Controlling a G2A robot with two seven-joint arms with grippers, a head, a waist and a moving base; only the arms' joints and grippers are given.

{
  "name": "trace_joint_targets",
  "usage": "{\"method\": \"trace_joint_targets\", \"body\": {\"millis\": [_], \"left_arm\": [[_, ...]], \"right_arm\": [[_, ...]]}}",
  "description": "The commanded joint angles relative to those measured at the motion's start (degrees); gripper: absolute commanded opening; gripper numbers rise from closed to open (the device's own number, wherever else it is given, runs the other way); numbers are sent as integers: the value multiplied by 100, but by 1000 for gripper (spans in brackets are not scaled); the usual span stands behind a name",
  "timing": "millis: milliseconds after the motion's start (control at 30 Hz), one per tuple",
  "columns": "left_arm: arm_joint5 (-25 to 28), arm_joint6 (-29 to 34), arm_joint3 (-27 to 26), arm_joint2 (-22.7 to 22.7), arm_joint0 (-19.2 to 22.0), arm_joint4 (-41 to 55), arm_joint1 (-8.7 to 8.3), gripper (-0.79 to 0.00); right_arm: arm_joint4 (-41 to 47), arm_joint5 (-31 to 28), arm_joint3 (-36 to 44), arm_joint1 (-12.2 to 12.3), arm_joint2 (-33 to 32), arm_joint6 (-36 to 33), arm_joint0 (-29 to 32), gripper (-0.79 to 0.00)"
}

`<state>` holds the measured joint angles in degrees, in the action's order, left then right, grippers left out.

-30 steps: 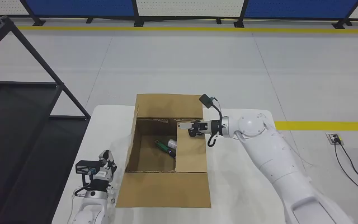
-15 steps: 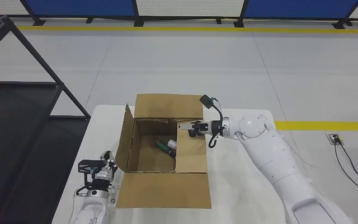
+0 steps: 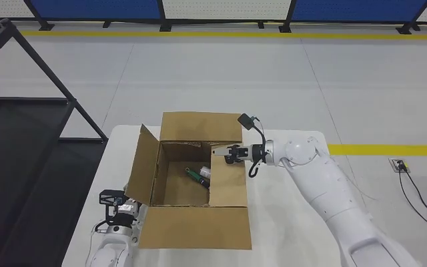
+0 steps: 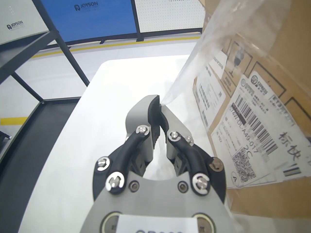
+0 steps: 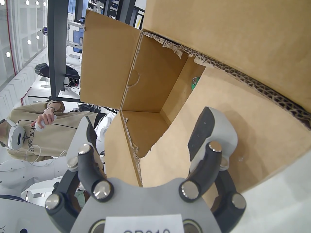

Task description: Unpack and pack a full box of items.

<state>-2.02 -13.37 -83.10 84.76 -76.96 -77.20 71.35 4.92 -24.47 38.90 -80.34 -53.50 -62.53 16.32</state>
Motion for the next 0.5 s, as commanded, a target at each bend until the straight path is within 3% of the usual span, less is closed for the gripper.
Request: {"method": "trace_joint_targets", "body": {"millis": [0,300,467], "left_arm": [[-1,10,24,-23,18,-36,5,-785],[-67,-16,101,-39,75,-143,21,-785],[-90,-178,-163,-35,-39,-107,34,-785]], "right_arm": [[-5,13,28,6,-5,2,14,0],[6,-30,171,26,-35,46,86,0],[93,6,409,13,-73,373,150,0]]}}
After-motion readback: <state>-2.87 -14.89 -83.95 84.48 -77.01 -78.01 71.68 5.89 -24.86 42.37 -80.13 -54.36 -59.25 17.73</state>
